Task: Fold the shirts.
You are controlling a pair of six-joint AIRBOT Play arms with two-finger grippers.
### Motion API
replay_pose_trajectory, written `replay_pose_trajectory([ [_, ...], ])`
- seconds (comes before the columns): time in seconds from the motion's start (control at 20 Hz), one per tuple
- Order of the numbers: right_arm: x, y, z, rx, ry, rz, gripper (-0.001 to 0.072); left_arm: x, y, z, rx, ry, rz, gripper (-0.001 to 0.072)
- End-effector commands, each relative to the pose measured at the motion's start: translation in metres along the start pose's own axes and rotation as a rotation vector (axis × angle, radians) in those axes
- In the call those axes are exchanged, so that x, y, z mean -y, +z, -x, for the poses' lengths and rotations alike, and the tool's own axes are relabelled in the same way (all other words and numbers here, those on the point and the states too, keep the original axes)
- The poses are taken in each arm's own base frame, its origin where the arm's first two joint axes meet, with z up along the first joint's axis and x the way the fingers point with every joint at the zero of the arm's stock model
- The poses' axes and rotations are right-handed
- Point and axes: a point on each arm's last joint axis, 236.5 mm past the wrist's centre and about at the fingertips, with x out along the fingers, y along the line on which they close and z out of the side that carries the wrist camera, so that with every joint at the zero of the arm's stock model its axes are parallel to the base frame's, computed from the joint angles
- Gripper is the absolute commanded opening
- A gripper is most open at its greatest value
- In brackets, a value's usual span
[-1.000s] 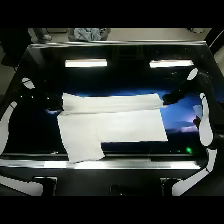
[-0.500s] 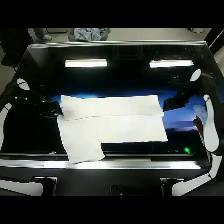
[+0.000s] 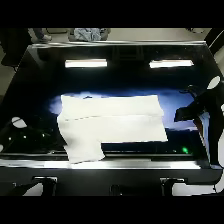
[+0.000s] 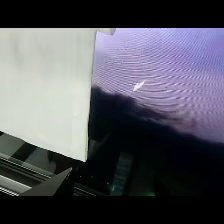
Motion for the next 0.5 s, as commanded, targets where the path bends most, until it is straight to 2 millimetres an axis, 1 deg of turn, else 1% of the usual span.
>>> replay_pose_trajectory([
  [0.0,-0.01,-0.011,-0.005,-0.02,0.038,0.003,0.0564,0.003,-0.033,-0.027,0.007,-0.065,0.013,0.0522],
  [0.05,-0.01,-0.011,-0.004,-0.017,0.035,0.005,0.0564,0.003,-0.033,-0.03,0.008,-0.066,0.014,0.0522],
  [0.15,-0.01,-0.01,-0.003,-0.01,0.031,0.005,0.0564,0.003,-0.028,-0.035,0.033,-0.049,0.012,0.0522],
  [0.25,-0.01,-0.01,-0.003,-0.009,0.03,0.007,0.0564,0.01,-0.022,-0.04,0.054,-0.041,0.01,0.052],
  [0.35,-0.01,-0.014,-0.008,-0.017,0.031,0.006,0.0566,0.012,-0.025,-0.047,0.042,-0.027,0.009,0.052],
  [0.4,-0.012,-0.018,-0.013,-0.023,0.036,0.005,0.0574,0.013,-0.025,-0.05,0.037,-0.022,0.012,0.0508],
  [0.45,-0.015,-0.024,-0.02,-0.032,0.042,0.008,0.0575,0.012,-0.024,-0.053,0.035,-0.017,0.029,0.0459],
])
